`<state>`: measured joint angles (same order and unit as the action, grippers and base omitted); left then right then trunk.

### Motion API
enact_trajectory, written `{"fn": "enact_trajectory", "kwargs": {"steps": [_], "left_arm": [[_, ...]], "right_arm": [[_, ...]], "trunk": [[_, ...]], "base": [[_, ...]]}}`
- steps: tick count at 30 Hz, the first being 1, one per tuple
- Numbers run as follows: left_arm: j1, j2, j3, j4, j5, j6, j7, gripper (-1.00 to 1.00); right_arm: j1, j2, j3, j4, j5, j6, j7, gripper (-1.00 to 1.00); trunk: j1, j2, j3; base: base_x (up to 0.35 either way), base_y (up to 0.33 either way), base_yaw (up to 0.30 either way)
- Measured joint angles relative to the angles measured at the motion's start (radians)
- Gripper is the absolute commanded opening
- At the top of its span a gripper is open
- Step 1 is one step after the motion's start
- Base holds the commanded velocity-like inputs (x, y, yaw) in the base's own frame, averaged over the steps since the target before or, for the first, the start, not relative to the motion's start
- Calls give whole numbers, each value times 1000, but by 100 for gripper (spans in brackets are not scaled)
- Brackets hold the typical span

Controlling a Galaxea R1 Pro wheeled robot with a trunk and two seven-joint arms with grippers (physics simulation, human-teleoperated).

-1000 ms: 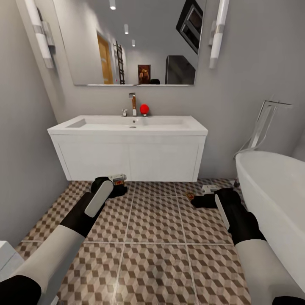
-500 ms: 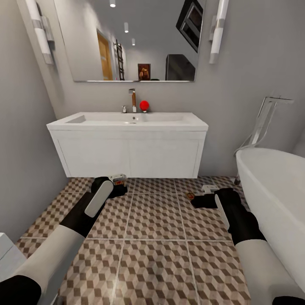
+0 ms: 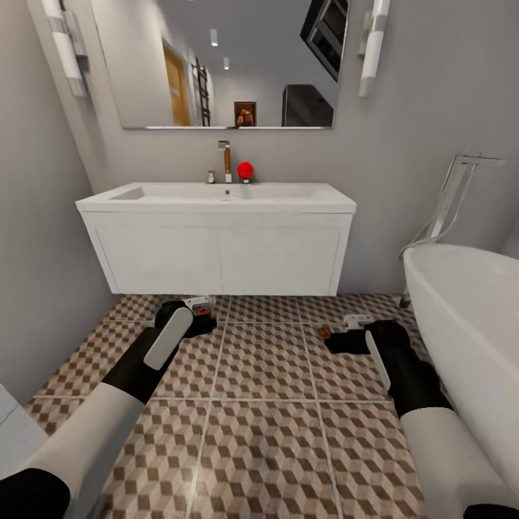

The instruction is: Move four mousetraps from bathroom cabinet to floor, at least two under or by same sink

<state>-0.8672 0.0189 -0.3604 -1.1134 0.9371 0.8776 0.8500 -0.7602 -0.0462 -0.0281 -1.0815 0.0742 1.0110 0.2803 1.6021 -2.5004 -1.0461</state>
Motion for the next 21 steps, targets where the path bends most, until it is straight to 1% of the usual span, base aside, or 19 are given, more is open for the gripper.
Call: {"fn": "enact_trajectory", "kwargs": {"steps": [1,6,21], "left_arm": [[0,0,0,2,1,1,0,-100],[0,0,0,9,0,1,0,-100],[0,0,-1,13,0,1,0,-100]], "right_arm": [[0,-1,0,13,1,-21,0,-100],[0,-2,1,41,1,-51,0,-100],[0,-2,2,49,3,-64,0,-100]], "trunk": [[0,0,-4],[3,-1,-23],[9,-5,-81]], "base": [[0,0,0],[0,0,0],[0,0,0]]}}
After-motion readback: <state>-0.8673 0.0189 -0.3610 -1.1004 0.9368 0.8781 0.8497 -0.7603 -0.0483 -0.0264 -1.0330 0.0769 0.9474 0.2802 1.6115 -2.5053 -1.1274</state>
